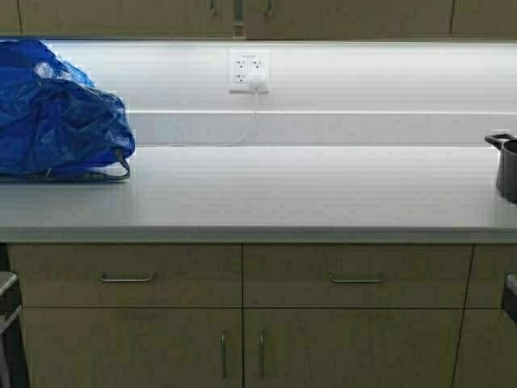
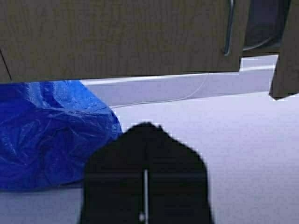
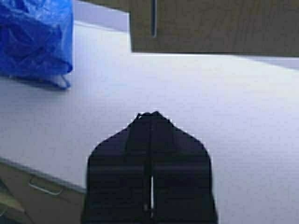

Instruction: Open the cabinet, put the pot inside, then close it

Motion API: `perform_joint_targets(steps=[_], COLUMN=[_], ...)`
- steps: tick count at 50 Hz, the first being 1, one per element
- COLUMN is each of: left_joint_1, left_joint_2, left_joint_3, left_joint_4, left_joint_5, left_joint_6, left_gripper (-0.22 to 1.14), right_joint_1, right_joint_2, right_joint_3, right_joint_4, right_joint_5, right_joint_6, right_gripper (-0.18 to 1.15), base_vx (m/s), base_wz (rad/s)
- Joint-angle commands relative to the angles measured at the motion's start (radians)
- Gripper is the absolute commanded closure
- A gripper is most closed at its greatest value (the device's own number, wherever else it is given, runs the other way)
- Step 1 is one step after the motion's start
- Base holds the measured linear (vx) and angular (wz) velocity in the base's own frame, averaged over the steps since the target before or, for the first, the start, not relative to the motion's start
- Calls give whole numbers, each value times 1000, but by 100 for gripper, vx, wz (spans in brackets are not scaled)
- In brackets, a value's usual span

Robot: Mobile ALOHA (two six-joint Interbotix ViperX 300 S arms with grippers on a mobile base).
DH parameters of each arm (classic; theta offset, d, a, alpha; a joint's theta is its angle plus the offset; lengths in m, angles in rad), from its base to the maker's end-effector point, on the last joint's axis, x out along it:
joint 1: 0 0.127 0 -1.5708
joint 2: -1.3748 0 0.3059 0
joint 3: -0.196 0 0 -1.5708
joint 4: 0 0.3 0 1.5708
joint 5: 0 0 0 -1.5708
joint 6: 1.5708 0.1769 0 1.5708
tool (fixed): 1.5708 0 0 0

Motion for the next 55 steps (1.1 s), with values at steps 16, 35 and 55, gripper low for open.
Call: perform_joint_targets(steps=[16, 35, 55], left_joint_1=[0, 0, 0], left_joint_2=[0, 6, 6], left_joint_3=[-12, -14, -8], left_joint_4=[2, 2, 2], left_joint_5=[-8, -8, -6], left_joint_6=[5, 0, 0], left_gripper=[89, 89, 89], right_joint_1=[5, 2, 2], right_joint_2=[-21, -21, -21], right_joint_3=[3, 8, 8], right_joint_4=[-2, -5, -5], right_joint_5=[-6, -11, -11], right_joint_6=[-2, -2, -2], right_gripper=[90, 90, 90], base_vx=[1, 0, 0], base_wz=[2, 0, 0])
